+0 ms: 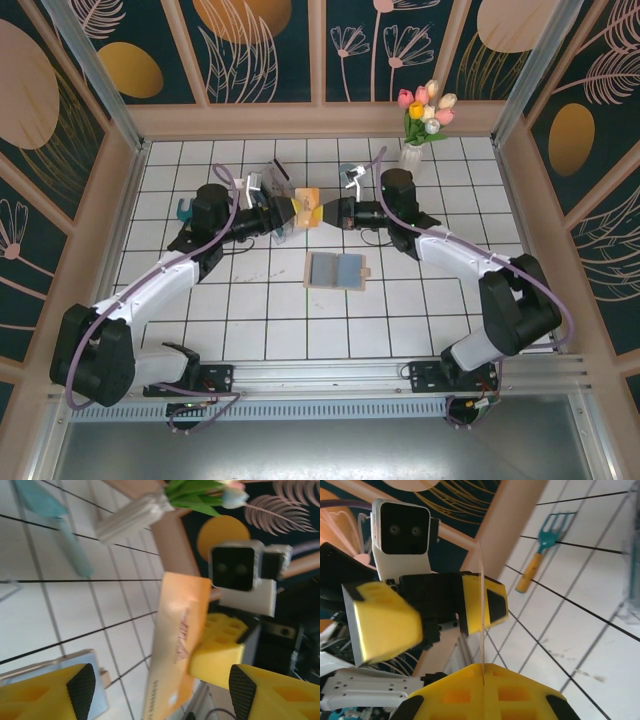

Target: Take the credit cards out of the card holder

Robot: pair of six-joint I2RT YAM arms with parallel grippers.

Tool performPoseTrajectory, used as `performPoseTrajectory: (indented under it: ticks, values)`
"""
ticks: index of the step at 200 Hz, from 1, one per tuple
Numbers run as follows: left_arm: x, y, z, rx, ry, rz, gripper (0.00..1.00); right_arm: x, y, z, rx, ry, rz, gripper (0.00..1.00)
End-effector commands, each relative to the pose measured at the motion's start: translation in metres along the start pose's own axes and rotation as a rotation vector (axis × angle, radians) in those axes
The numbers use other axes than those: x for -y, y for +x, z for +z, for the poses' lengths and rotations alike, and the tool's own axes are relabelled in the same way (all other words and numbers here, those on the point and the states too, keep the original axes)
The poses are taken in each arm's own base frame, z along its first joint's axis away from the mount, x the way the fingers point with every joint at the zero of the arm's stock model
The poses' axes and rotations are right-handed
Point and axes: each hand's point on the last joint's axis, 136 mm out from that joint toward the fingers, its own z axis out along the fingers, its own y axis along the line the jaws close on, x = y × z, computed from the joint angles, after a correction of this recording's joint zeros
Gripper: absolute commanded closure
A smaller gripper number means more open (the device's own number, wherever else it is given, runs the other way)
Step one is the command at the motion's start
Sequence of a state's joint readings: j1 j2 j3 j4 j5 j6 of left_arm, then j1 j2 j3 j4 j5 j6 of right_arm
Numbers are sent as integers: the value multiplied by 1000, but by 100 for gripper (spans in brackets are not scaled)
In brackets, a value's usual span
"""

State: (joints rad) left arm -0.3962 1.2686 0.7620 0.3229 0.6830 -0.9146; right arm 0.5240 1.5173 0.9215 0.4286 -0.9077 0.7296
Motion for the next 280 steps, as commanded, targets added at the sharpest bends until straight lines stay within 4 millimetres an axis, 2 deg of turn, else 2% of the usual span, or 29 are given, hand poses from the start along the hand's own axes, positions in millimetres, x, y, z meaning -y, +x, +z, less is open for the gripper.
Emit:
performPoseTrajectory:
  ticks: [1,23,35,56,74,92,125,139,147,161,176,183,198,225,280]
  values:
    - [39,-4,-10,3,157,79,30,-39,-17,5,4,-136,-77,100]
    - [41,-10,-12,25,163,80,39,-42,-13,8,-26,-161,-74,100]
    - [38,-16,-14,53,152,77,48,-44,-10,7,-38,-179,-78,100]
    - [37,-24,-22,105,170,66,55,-58,0,7,-70,-221,-118,100]
    - [44,-24,-23,101,209,63,61,-61,5,7,-83,-219,-124,100]
    - [44,-23,-24,102,207,55,71,-63,7,7,-90,-230,-116,100]
    - [51,-22,-37,159,234,66,87,-62,9,12,-86,-235,-117,100]
    - [53,-23,-42,182,231,62,97,-59,4,14,-57,-216,-92,94]
    - [55,-26,-45,203,230,59,100,-60,2,13,-35,-216,-79,85]
    - [56,-32,-51,256,224,37,100,-62,-3,14,29,-201,-52,63]
    - [53,-38,-56,317,212,10,100,-68,-5,20,82,-186,-23,52]
    - [49,-41,-58,344,203,-8,100,-72,-5,24,104,-182,-12,50]
    - [42,-45,-59,379,187,-47,100,-75,-9,32,174,-176,51,49]
    - [31,-48,-61,416,169,-100,100,-94,-12,40,256,-269,103,56]
    - [29,-49,-66,446,171,-135,100,-84,-18,40,336,-258,164,68]
